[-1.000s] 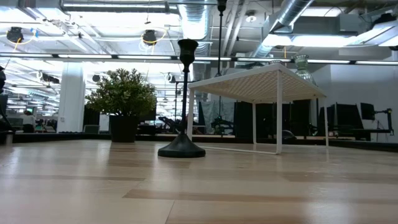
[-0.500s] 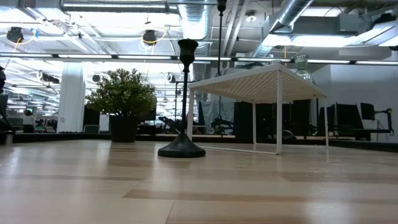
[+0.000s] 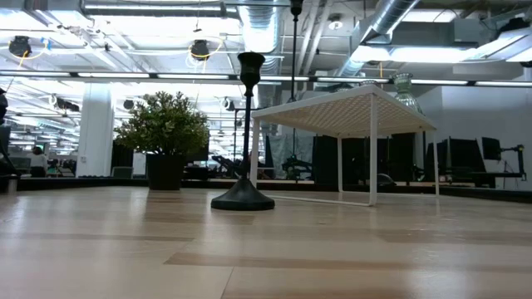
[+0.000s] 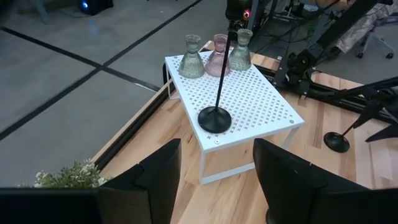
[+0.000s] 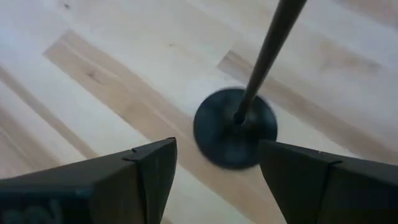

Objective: Pick & Place candle stick holders
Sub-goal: Put the left black candle holder on the shelf aligned with the other black candle holder

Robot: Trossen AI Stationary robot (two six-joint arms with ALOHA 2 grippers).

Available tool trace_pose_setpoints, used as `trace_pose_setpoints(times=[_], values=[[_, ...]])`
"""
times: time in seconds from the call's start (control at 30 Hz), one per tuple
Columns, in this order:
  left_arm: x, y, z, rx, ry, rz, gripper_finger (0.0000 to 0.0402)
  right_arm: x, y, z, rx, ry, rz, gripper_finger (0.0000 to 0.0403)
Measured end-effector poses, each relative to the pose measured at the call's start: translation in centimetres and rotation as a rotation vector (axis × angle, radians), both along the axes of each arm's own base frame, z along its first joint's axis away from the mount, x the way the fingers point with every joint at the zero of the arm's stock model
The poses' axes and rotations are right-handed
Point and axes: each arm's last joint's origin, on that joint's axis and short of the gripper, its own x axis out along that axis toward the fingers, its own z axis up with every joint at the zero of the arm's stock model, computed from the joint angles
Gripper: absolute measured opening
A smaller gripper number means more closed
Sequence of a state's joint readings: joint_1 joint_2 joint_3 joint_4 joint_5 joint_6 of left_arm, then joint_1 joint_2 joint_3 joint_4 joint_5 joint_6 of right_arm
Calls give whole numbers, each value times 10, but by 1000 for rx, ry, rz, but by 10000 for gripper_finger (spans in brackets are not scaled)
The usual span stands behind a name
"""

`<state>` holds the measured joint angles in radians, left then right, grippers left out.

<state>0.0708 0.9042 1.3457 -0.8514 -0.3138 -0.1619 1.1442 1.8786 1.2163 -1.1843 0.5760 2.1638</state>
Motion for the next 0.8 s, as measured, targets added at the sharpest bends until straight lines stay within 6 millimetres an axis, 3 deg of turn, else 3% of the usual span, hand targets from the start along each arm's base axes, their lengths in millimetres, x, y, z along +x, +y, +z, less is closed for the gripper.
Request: trace_pose_setpoints(times=[0.17,0.3,0.43,0.57,0.8], values=[[5,-1,-2,-38,5,-27,200,1,-6,2,-65,-2,-1,217],[16,-6,-12,-122,44,-195,200,2,-6,2,-62,-5,-2,217],[28,-16,-49,-200,179,-332,200,1,-4,1,-46,-12,3,217],[36,-21,-92,-211,292,-355,200,2,-3,1,-30,-19,1,217],[54,-27,-158,-265,242,-399,200,2,-1,1,-17,-24,1,217]])
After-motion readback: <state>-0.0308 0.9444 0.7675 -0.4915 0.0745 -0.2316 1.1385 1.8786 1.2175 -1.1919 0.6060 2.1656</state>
